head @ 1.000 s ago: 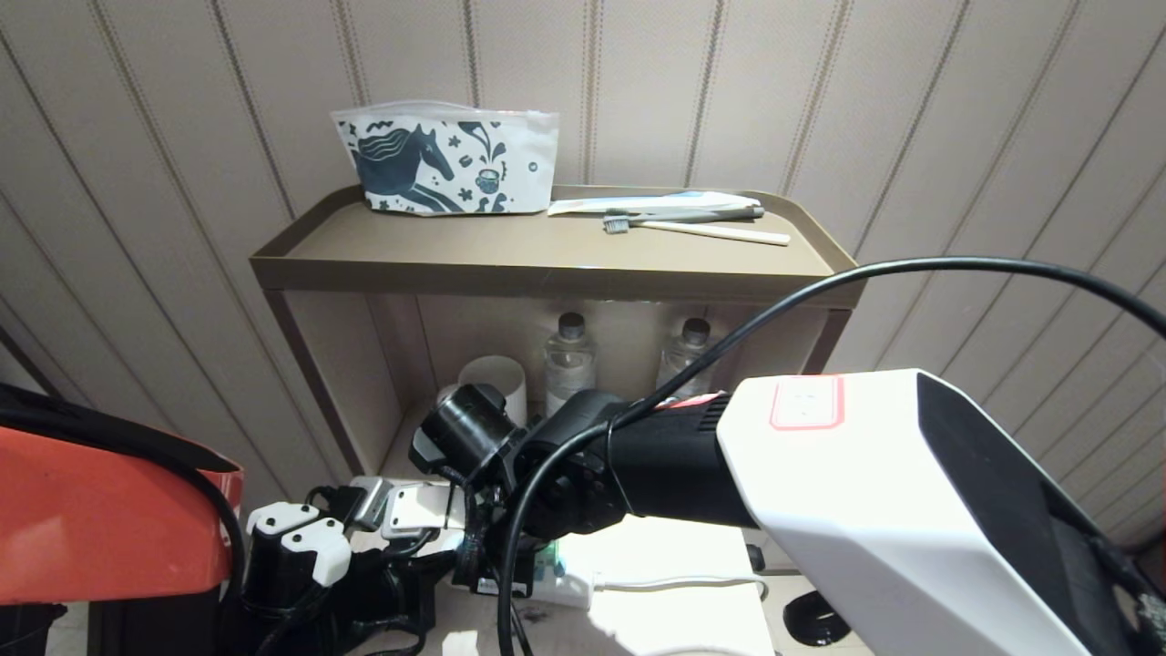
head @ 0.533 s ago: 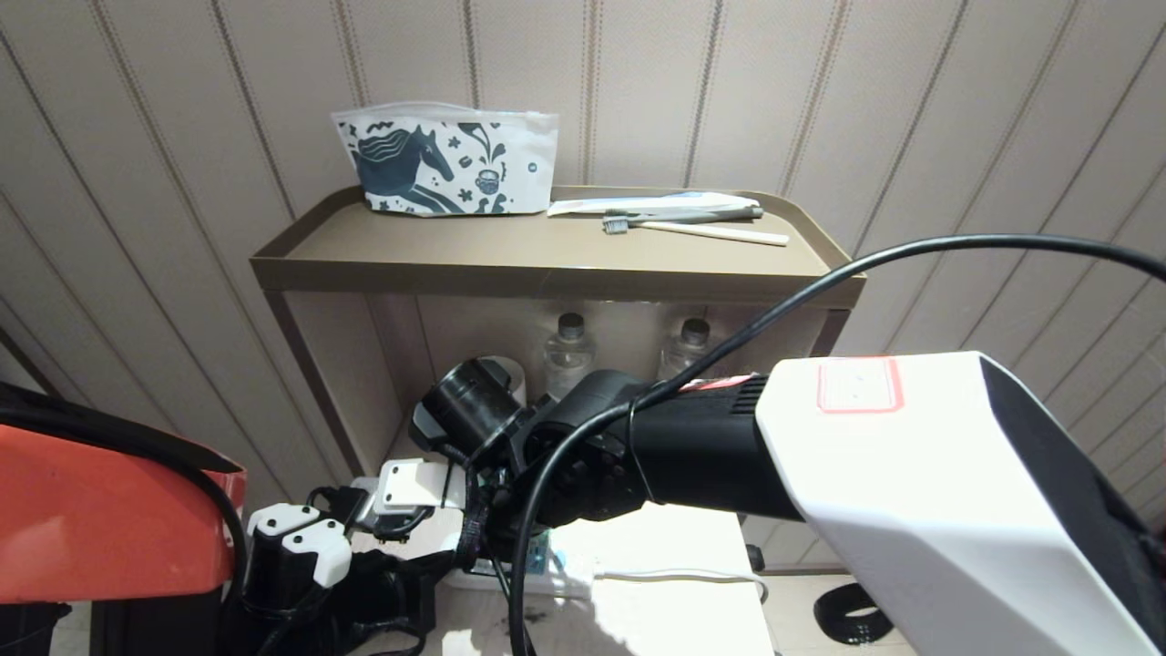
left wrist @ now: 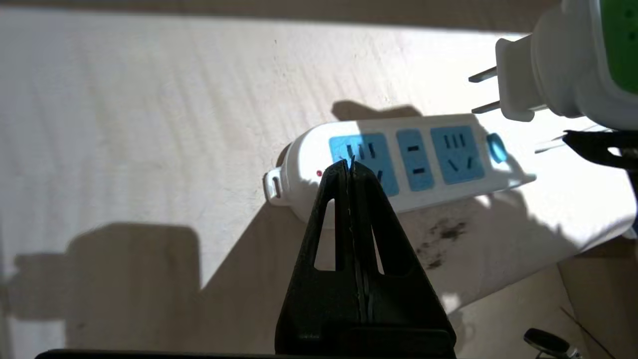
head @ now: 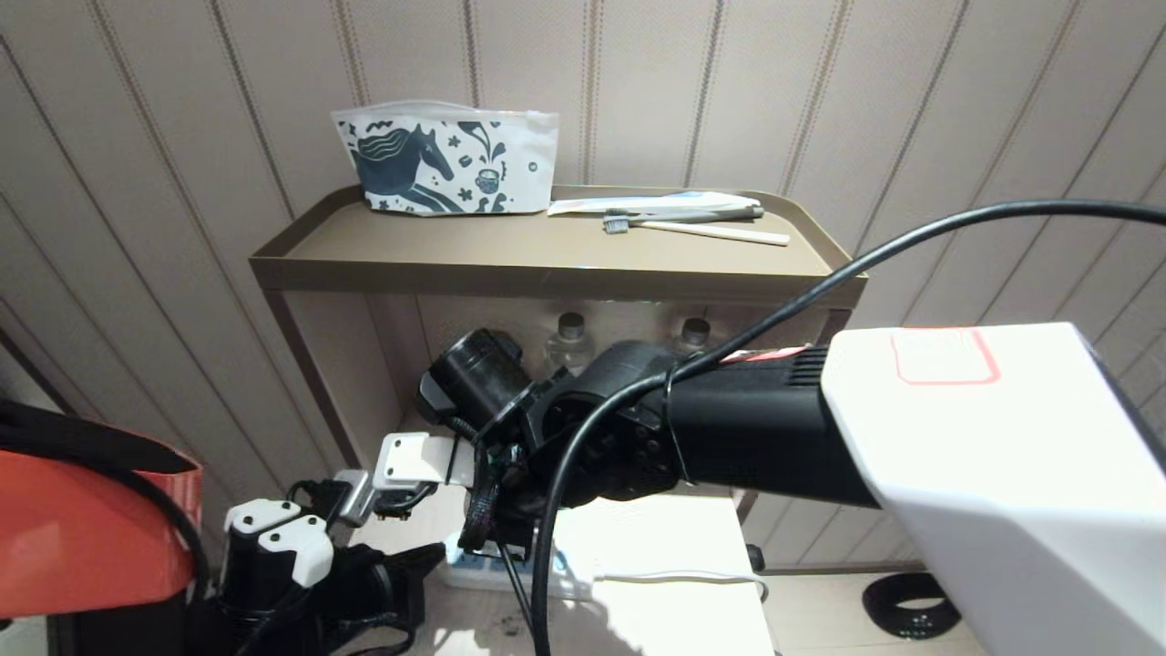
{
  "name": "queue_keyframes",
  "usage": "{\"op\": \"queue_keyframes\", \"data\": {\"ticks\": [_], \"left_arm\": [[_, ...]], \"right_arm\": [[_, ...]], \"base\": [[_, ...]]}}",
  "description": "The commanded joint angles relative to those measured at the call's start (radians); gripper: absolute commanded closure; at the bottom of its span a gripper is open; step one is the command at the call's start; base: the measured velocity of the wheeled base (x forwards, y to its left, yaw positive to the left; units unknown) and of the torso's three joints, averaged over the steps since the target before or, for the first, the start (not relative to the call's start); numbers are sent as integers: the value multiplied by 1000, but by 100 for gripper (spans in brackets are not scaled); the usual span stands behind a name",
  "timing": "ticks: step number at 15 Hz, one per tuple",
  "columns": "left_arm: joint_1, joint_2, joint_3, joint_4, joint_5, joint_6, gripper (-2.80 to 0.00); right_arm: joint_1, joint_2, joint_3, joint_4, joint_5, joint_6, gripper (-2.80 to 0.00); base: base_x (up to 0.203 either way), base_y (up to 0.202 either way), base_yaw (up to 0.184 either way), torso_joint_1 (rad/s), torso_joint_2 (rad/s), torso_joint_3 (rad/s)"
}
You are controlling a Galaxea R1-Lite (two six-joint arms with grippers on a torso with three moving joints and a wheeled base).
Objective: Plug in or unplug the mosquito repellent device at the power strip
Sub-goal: Hold the socket with your left hand and unplug it with your right hand
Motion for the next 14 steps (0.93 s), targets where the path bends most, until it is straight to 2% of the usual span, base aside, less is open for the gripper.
{"op": "queue_keyframes", "data": {"ticks": [1, 5, 7, 9, 10, 12, 14], "left_arm": [[19, -155, 24, -52, 12, -2, 0], [78, -378, 70, -32, 42, 23, 0], [100, -528, 76, 56, 65, 46, 0], [115, -705, 71, 192, 77, 74, 0], [119, -809, 60, 286, 87, 92, 0], [123, -1042, 1, 572, 116, 117, 0], [125, -1300, -123, 1004, 136, 130, 0]], "right_arm": [[1, -50, 6, 9, -2, -1, 0], [9, -142, 87, 47, -7, 33, 0], [12, -188, 137, 48, -8, 45, 0], [19, -223, 175, 45, -9, 55, 0], [27, -233, 186, 45, -18, 61, 0], [40, -261, 194, 47, -42, 69, 0], [51, -293, 212, 49, -50, 86, 0]], "base": [[0, 0, 0, 0, 0, 0], [0, 0, 0, 0, 0, 0], [0, 0, 0, -1, 3, 14], [0, 0, 0, 0, 0, 0], [0, 0, 0, 0, 0, 0], [0, 0, 0, 0, 0, 0], [0, 0, 0, 0, 0, 0]]}}
